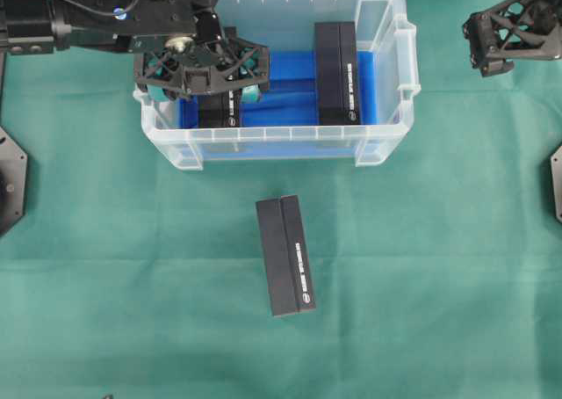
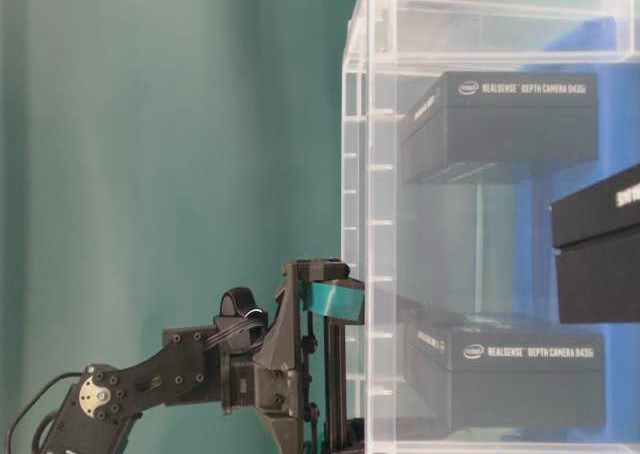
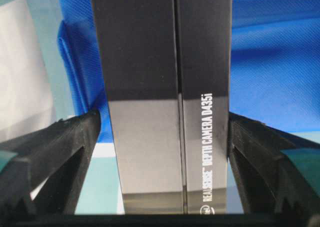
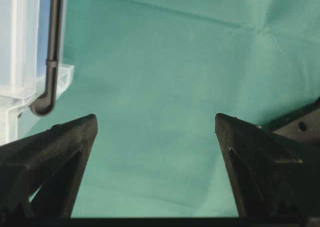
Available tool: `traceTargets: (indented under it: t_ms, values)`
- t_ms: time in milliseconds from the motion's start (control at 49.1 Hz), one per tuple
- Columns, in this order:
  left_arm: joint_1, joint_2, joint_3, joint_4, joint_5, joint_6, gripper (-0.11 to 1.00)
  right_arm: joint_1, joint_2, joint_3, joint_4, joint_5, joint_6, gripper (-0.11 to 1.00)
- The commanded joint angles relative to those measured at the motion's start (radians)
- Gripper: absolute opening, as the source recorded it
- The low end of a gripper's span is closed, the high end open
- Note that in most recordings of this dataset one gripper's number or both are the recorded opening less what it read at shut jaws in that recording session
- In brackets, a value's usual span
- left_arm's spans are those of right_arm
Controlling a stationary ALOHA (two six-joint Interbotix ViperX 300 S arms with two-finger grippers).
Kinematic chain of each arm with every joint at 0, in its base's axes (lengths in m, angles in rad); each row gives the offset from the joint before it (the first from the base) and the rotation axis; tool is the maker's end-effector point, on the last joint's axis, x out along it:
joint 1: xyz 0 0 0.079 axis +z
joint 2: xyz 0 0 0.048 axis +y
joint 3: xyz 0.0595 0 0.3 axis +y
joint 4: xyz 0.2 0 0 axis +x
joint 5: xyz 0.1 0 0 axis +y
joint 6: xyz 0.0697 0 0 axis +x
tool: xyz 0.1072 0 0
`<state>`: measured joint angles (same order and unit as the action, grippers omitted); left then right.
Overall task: Take out the box from the case.
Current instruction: 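Lower the left gripper around the left box and close on it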
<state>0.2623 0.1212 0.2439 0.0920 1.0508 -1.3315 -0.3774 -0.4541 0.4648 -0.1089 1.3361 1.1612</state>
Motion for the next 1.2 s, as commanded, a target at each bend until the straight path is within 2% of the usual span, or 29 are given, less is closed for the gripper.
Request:
traceTargets:
  t_ms: [0,590,672,794,977,1181]
  values:
    - [0.0,0.003,-0.005,0.003,-0.023,-0.002,0.95,0.002,-0.008,-0.011,0.005,-0.011,-0.002,0.94]
    - [0.021,0.008,-0.014,0.003,-0.055,0.011,0.94,0.002,-0.008,-0.011,0.006,-0.029,-0.006,0.94]
    - [0.02,0.008,-0.012,0.0,-0.092,0.014,0.88,0.002,-0.008,-0.011,0.005,-0.034,-0.006,0.94]
    - [0.021,0.008,-0.014,-0.003,-0.144,0.005,0.6,0.002,-0.008,-0.011,0.006,-0.04,-0.006,0.94]
    - [0.021,0.006,-0.012,-0.005,-0.147,0.002,0.61,0.002,-0.008,-0.011,0.006,-0.04,-0.006,0.93]
    - [0.018,0.002,-0.012,-0.017,-0.098,0.009,0.61,0.002,-0.008,-0.011,0.006,-0.041,-0.006,0.94]
